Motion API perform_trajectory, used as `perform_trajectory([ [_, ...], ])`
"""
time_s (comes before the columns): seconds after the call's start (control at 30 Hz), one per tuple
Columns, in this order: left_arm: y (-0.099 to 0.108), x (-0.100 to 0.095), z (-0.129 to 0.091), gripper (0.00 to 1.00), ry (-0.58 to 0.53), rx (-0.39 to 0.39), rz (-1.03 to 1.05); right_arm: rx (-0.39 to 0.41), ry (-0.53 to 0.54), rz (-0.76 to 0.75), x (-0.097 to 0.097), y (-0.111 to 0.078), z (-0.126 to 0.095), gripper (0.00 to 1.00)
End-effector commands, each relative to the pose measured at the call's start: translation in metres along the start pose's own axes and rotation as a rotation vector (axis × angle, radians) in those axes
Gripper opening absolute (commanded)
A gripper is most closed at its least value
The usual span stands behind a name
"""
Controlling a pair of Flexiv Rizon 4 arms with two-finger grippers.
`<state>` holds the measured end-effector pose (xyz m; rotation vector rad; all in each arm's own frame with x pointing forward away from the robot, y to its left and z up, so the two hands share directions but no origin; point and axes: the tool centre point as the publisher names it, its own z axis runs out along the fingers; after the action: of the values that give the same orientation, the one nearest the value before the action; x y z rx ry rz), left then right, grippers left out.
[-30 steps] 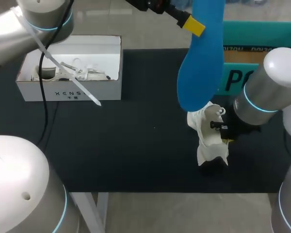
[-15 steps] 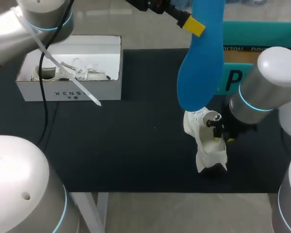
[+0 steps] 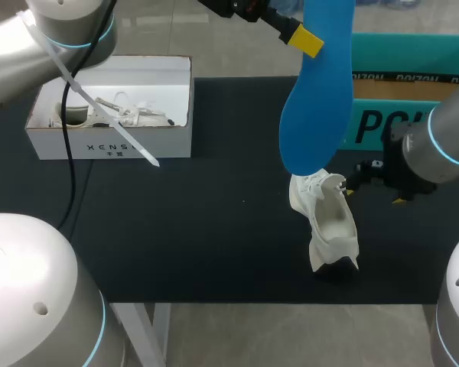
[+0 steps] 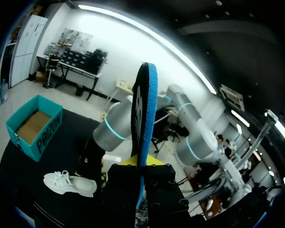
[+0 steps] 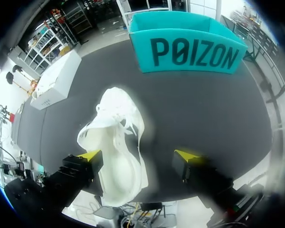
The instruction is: Take the shoe out of the shoebox, open the shoe tongue, remove and reinsert the insole, then place the shoe into the shoebox
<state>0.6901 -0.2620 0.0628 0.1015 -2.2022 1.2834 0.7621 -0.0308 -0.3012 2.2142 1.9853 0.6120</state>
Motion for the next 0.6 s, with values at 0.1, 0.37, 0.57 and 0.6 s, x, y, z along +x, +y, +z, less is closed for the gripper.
perform_trajectory([
  [0.1,0.000,0.000,0.000,0.00,-0.001,-0.001,0.000,-0.006,0.025,-0.001,-0.007,-0.005,-0.012,1.00],
  [0.37,0.000,0.000,0.000,0.00,-0.001,-0.001,0.000,0.067,0.088,0.071,-0.012,0.002,-0.015,1.00],
  [0.57,0.000,0.000,0.000,0.00,-0.001,-0.001,0.000,0.413,0.414,0.230,-0.021,0.016,-0.019,1.00],
  [0.6,0.000,0.000,0.000,0.00,-0.001,-0.001,0.000,0.447,0.447,0.226,-0.019,0.015,-0.018,1.00],
])
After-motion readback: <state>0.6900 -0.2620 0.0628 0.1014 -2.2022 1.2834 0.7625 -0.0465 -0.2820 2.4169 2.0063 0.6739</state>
